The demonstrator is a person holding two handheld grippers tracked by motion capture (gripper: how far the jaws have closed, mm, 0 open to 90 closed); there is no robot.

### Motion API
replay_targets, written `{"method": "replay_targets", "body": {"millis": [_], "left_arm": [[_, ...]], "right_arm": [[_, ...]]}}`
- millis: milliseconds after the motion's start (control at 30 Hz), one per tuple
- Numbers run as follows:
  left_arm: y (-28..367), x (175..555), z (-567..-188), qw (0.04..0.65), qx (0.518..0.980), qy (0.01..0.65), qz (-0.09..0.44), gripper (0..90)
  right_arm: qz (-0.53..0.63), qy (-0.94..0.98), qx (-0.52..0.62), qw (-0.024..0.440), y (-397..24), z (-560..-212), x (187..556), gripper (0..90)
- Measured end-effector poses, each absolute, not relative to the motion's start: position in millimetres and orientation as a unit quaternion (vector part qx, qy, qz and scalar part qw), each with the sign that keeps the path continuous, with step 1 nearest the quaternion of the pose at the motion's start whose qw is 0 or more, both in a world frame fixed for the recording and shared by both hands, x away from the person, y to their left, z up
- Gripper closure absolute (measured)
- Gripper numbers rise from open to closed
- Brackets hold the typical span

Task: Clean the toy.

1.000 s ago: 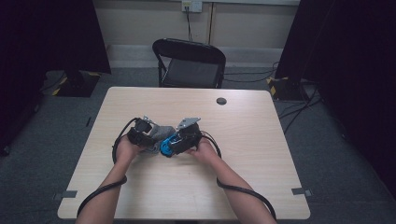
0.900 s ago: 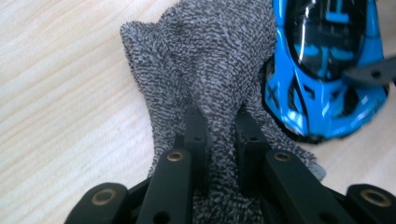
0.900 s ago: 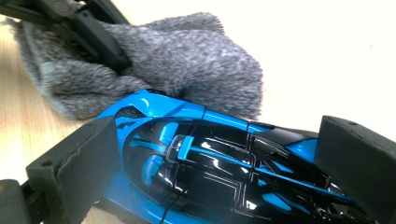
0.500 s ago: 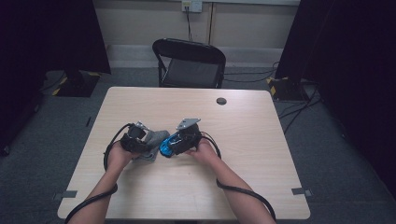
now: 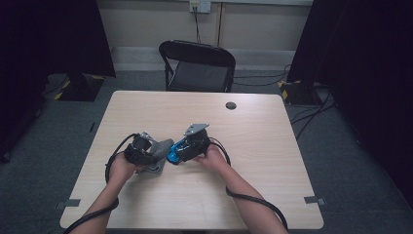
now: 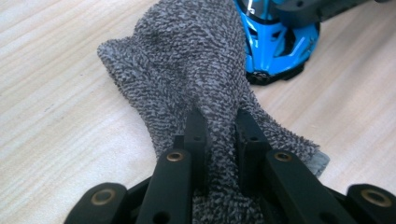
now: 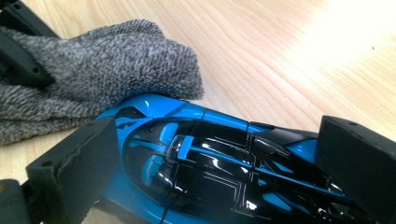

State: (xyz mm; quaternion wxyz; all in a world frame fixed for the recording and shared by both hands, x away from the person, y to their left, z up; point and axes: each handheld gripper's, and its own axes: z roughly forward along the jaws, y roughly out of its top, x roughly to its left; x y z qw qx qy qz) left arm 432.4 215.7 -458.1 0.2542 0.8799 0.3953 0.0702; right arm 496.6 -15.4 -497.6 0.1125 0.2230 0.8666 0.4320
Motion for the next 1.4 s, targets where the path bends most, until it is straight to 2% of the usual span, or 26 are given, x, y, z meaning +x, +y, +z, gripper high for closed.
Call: {"method": "replay_targets", "body": {"millis": [367,767,1100,1400], "left_arm": [[230,421,-450,0.269,0.873,0.4,0.08,77.4],[243,450,-427,0.292,0.847,0.427,0.126,76.8],[222,490,-431,0.3,0.841,0.429,0.138,76.7],[196,519,-441,0.284,0.855,0.406,0.154,76.8]], "right_arm": [[0.438,0.864,0.223,0.115,-16,-499,496,0.0],[0.434,0.865,0.224,0.113,-16,-498,496,0.0],[0.436,0.865,0.223,0.112,-16,-498,497,0.0],[0.438,0.865,0.22,0.111,-17,-499,497,0.0]]}}
